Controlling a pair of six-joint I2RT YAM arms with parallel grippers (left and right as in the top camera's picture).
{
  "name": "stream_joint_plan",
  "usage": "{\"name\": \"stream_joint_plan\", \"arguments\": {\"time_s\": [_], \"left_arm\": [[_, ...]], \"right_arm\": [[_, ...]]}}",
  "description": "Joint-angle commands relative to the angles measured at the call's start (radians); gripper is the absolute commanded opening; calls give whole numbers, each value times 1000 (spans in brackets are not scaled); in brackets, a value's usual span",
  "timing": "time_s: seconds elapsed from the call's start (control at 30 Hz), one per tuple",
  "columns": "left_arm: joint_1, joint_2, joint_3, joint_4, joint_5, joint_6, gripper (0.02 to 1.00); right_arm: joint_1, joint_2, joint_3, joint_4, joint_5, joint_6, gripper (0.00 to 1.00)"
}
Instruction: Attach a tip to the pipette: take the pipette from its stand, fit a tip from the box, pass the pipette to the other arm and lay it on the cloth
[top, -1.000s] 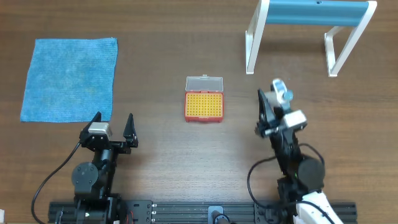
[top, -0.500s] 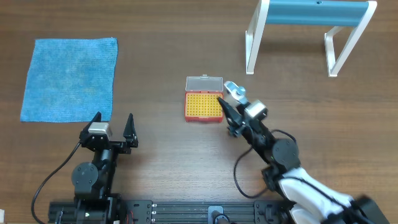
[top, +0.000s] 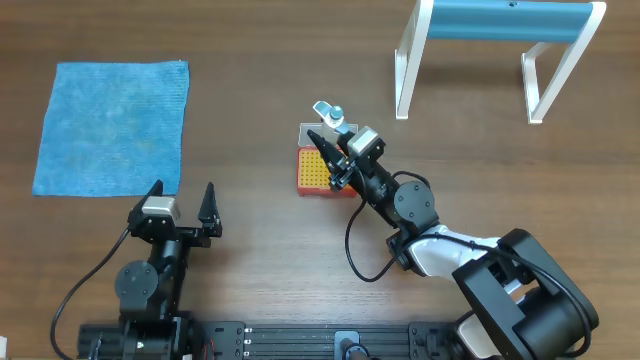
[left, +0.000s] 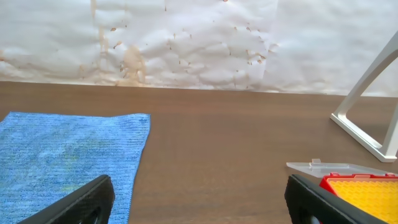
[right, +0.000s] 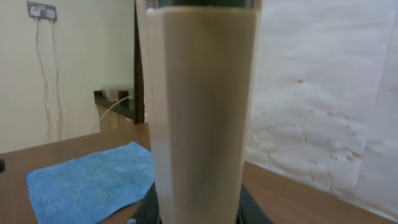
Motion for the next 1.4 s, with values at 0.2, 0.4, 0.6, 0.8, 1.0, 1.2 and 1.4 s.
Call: {"name": "stream_joint_plan", "arguments": {"time_s": [0.2,0.4,0.6,0.8,1.0,1.2,1.4], "left_arm": [[-4,-6,-1,-6,15,13,890],[-4,-6,-1,-6,15,13,888],[-4,-6,-1,-6,15,13,888],[-4,-6,-1,-6,15,13,888],[-4,-6,-1,-6,15,13,888],[-4,-6,-1,-6,15,13,888],[-4,-6,-1,-6,15,13,888]], "right_arm": [[5,93,24,9,-8,15,80],[-17,133,59,10,-8,15,75],[-21,140,63,2,-8,14,75],[-23,140,33,-5,-9,14,75],[-23,140,20,-5,-8,14,75],[-24,140,20,-20,-8,14,75],[-24,142,20,-39,-8,14,75]]}}
